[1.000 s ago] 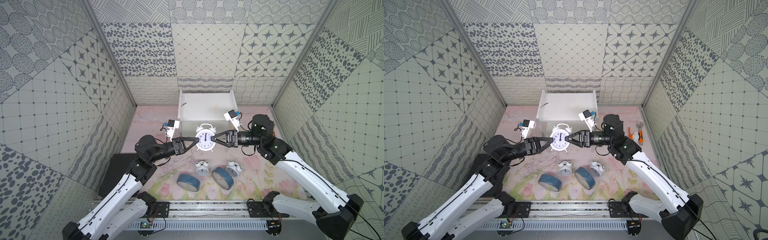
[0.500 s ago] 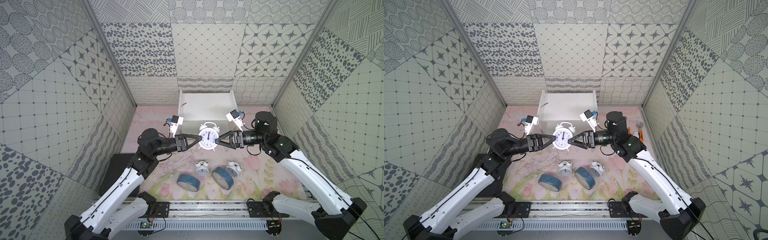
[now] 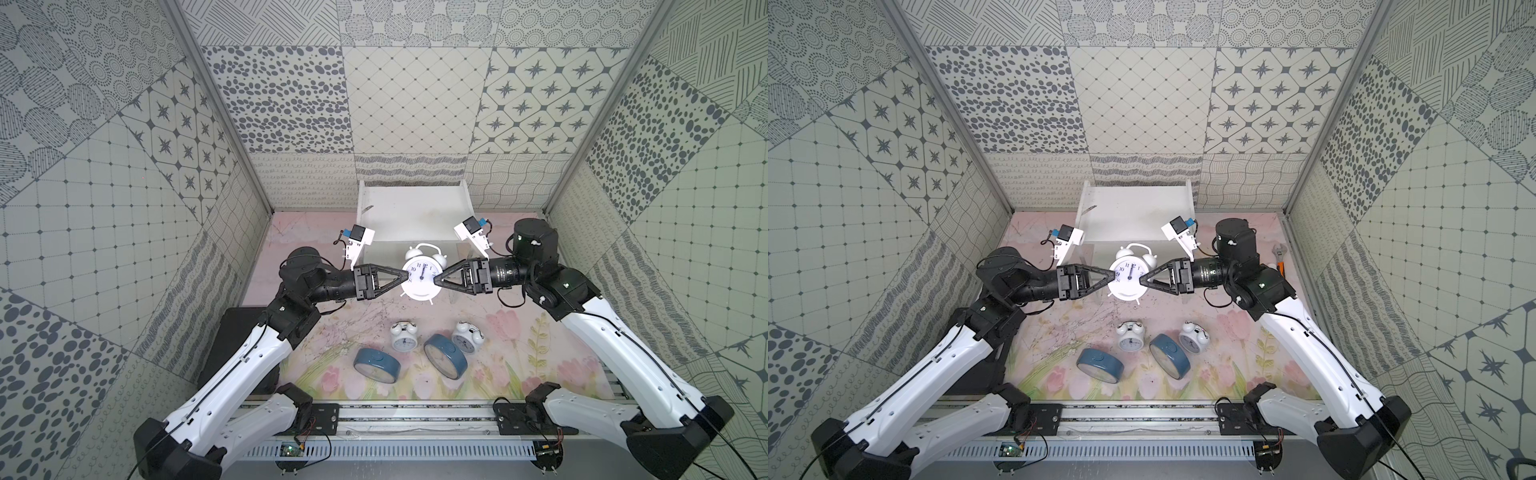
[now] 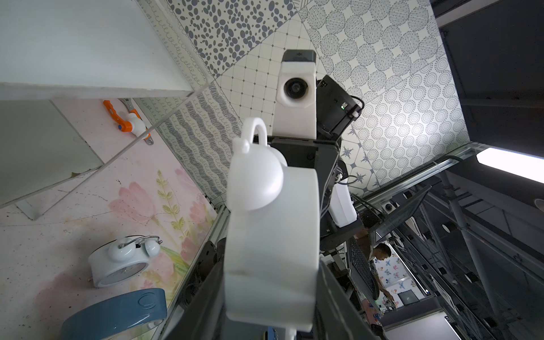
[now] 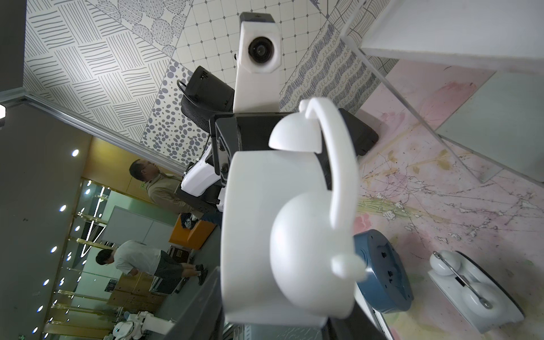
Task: Place the alarm clocks on the shelf by style
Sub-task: Place the alarm on the shelf.
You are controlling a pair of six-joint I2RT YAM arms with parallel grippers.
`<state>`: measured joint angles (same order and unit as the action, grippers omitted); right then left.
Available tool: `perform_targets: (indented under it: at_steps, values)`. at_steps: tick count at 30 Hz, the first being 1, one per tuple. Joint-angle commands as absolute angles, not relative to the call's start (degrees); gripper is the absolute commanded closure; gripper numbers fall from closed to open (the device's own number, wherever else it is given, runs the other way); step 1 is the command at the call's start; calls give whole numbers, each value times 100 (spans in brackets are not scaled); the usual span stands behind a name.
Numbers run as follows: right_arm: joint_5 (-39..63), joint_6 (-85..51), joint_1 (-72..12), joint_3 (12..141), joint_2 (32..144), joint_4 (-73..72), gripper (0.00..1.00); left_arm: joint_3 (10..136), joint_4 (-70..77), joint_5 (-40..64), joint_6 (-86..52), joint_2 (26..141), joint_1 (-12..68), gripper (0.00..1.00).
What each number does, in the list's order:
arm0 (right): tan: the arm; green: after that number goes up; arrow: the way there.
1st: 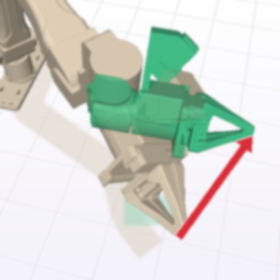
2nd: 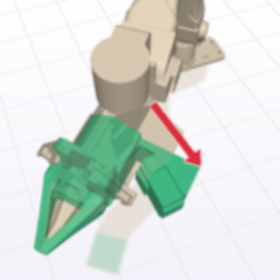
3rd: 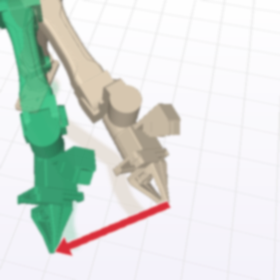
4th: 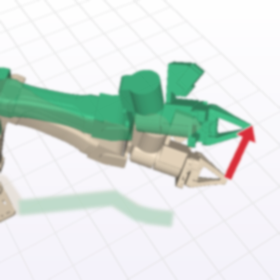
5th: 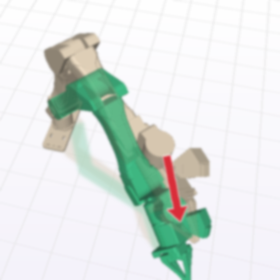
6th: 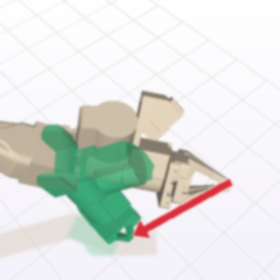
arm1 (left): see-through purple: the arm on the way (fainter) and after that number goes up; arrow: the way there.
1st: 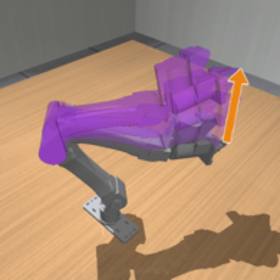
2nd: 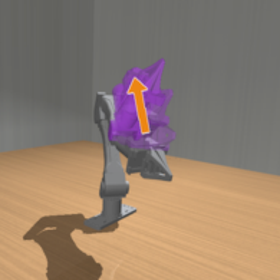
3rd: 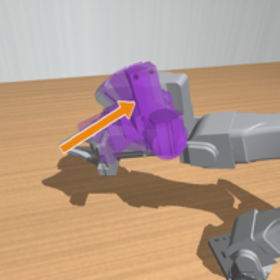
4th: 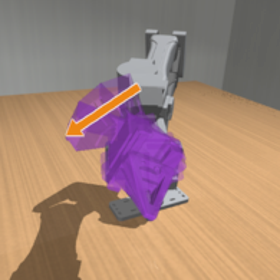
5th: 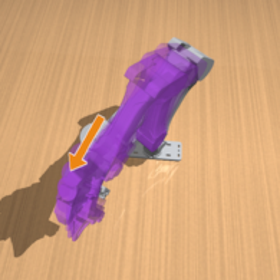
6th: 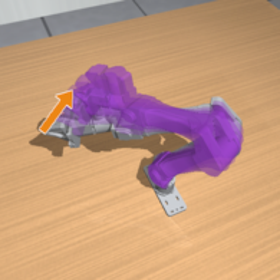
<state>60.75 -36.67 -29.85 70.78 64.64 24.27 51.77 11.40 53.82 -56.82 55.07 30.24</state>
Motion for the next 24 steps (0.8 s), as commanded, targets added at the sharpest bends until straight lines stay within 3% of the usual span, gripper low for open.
perform_targets:
  at_steps: [1, 8, 10, 13, 15, 18, 22, 24]
  values:
    - [6126, -3556, -2970, 7286, 6480, 2295, 53, 5291, 1481, 5702, -5453, 5522, 2980, 86]
    - [6032, -3421, -2966, 7390, 6480, 2458, 59, 5300, 1477, 5693, -5441, 5525, 2906, 81]
    - [5965, -3344, -2971, 7450, 6478, 2549, 61, 5291, 1470, 5655, -5455, 5534, 2901, 66]
    - [5733, -3099, -2965, 7611, 6469, 2820, 63, 5291, 1361, 5488, -5409, 5512, 2853, 31]
    - [5478, -2887, -2970, 7759, 6481, 3076, 63, 5308, 1170, 5190, -5335, 5448, 2790, 18]
    - [5111, -2525, -2968, 8050, 6562, 3419, 63, 5488, 323, 4080, -4987, 5162, 2653, 8]
    - [4524, -1760, -2967, 8767, 6861, 3802, 63, 5809, -1749, 997, -4797, 4520, 2580, 0]
    - [4319, -1377, -2966, 9219, 7126, 3915, 63, 5742, -2299, 174, -5043, 4270, 2511, 0]
